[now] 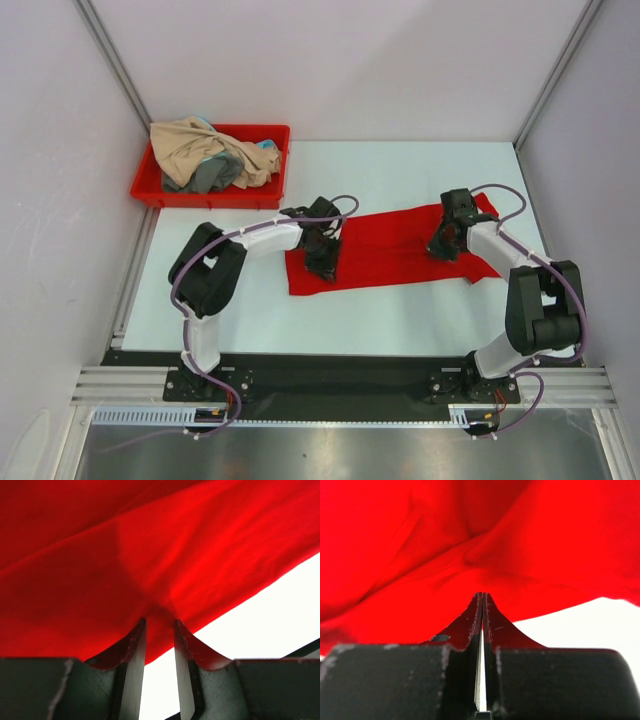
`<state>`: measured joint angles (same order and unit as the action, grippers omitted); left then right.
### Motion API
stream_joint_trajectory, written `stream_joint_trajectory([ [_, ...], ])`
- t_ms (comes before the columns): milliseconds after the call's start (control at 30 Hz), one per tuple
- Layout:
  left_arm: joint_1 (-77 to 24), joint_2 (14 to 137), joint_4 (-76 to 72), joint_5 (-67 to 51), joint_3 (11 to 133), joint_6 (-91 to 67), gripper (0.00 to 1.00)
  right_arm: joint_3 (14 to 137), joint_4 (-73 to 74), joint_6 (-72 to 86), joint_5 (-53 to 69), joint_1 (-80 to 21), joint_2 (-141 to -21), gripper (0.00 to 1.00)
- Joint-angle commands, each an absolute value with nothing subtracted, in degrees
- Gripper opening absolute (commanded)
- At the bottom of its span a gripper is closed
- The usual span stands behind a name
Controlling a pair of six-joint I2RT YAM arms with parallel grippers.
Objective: Fold and stack the t-shirts
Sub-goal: Fold the tshirt
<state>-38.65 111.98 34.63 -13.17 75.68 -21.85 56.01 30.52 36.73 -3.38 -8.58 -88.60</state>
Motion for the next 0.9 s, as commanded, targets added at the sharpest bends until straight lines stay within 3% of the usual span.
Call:
stream_joint_trajectory([
  [0, -38.7, 111.8, 33.3, -11.9, 74.6, -20.0, 0.33, 54.5, 26.6, 38.7, -10.0, -8.8, -89.2, 0.0],
  [333, -38.7, 112.2, 33.7, -11.0, 74.8, -19.4, 0.33, 54.5, 22.2, 37.0, -12.0, -8.5, -93.2, 0.0],
  [867, -38.7, 112.1, 33.2, -11.6, 72.8, -19.7, 0.32, 64.4, 21.2, 35.9, -13.0, -7.6, -100.3, 0.0],
])
